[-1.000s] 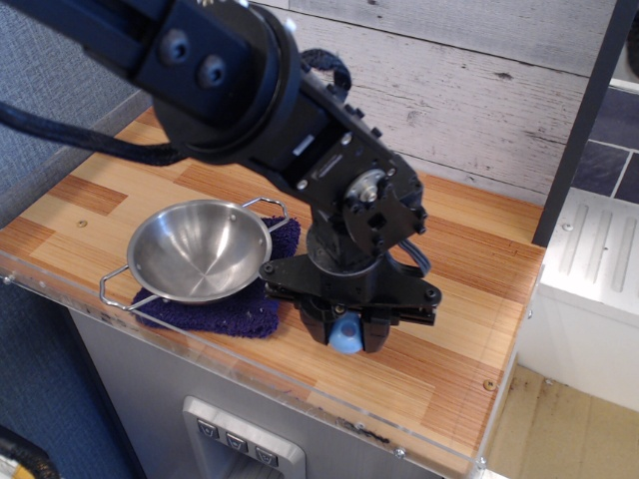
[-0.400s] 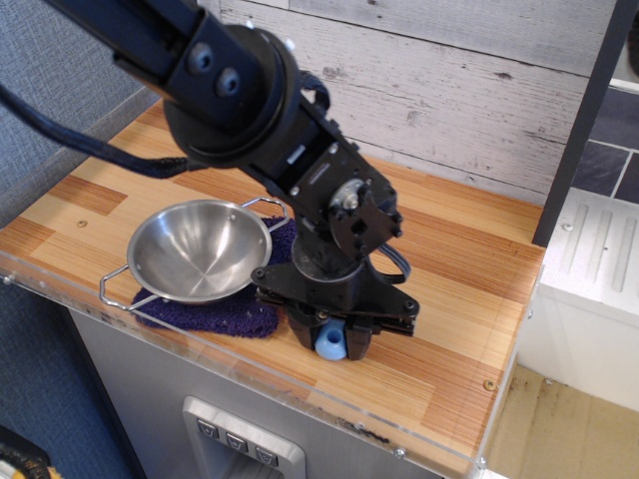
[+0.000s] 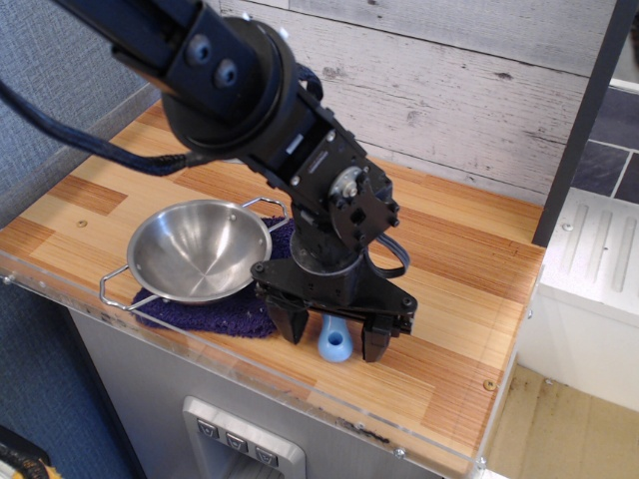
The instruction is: Place the spoon to the right of the pot.
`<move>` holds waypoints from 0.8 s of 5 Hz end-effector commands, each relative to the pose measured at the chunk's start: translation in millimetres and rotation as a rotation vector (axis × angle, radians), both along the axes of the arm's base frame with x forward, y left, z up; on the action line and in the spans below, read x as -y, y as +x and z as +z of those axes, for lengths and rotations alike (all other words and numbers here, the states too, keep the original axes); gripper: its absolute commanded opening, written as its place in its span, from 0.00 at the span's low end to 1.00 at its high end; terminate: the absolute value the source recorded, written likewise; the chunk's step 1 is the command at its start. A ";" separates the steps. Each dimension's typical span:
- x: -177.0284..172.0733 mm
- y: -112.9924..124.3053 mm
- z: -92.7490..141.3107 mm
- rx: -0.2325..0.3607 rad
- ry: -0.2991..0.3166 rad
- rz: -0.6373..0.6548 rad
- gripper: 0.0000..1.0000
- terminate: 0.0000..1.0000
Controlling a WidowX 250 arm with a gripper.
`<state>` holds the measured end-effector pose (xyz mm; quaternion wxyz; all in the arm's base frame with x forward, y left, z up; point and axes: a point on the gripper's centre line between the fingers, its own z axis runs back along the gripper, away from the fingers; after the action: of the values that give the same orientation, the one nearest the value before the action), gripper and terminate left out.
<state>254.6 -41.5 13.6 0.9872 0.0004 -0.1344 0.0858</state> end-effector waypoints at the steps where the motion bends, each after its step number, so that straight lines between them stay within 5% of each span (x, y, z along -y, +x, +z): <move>1: -7.3 9.4 34.7 0.077 0.009 0.008 1.00 0.00; 3: 4.6 -4.8 96.8 0.223 -0.041 0.051 1.00 0.00; 4: 4.6 -4.8 96.8 0.223 -0.041 0.051 1.00 0.00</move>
<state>251.2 -51.5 103.5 0.9655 -0.0232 -0.2320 0.1157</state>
